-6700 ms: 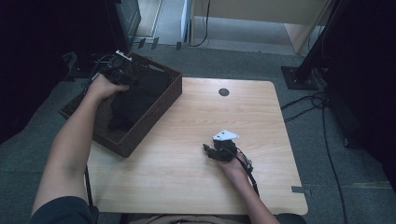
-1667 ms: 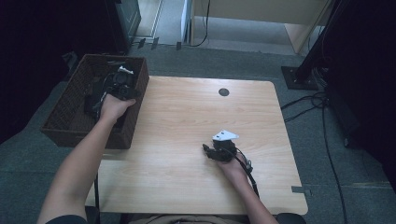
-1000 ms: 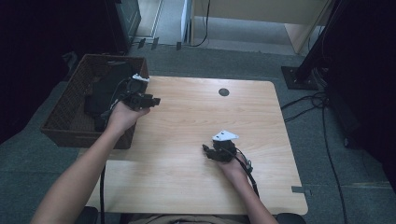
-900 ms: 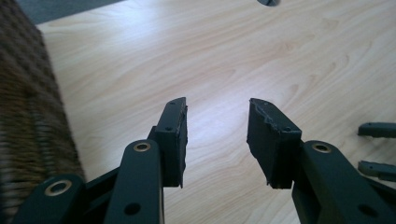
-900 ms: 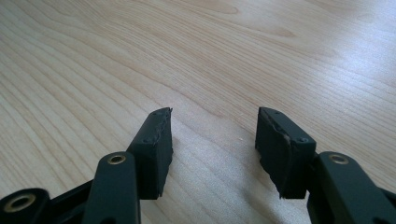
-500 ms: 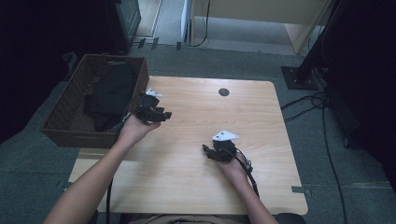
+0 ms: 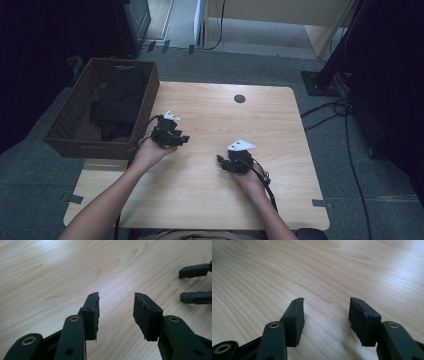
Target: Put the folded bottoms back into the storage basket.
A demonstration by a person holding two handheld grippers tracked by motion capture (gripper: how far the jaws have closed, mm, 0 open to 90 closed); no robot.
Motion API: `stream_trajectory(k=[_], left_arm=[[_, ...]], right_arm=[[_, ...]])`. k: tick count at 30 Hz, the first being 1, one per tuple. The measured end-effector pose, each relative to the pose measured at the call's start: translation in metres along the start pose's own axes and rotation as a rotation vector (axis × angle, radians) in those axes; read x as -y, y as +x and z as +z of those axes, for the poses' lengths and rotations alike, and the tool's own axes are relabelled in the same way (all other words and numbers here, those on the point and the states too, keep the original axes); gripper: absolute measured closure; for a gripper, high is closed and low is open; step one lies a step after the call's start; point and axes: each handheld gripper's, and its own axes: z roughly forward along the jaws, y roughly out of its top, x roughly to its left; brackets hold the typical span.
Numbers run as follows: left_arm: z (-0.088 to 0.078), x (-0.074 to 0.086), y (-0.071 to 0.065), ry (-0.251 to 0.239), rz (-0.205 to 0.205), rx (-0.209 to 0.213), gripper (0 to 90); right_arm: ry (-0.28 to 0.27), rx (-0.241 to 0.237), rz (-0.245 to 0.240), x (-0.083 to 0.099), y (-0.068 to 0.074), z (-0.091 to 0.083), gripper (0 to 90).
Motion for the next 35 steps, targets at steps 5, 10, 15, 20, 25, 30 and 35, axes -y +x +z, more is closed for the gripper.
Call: stream_trajectory(k=[5,10,15,20,25,30,35], left_arm=[[0.008,0.010,-0.004,0.010,0.010,0.008,56.4],[0.015,0.019,-0.007,0.009,0.029,0.025,55.6],[0.023,0.029,-0.014,0.015,0.105,0.038,52.7],[0.029,0.038,-0.015,0.022,0.095,0.053,52.4],[0.030,0.040,-0.015,0.016,0.113,0.059,51.0],[0.031,0.045,-0.016,-0.023,0.108,0.058,50.2],[0.030,0.048,-0.016,-0.040,0.122,0.058,48.6]], right_arm=[[0.000,0.000,0.000,0.000,0.000,0.000,46.6],[0.000,0.000,0.000,0.000,0.000,0.000,46.6],[0.001,0.000,-0.001,0.000,0.000,0.000,46.6],[0.000,0.001,-0.001,0.000,0.000,0.000,46.6],[0.000,0.001,-0.001,0.000,0.000,0.000,46.6],[0.002,0.002,-0.001,0.000,0.000,0.000,46.5],[0.002,0.003,-0.001,0.000,0.000,0.000,46.1]])
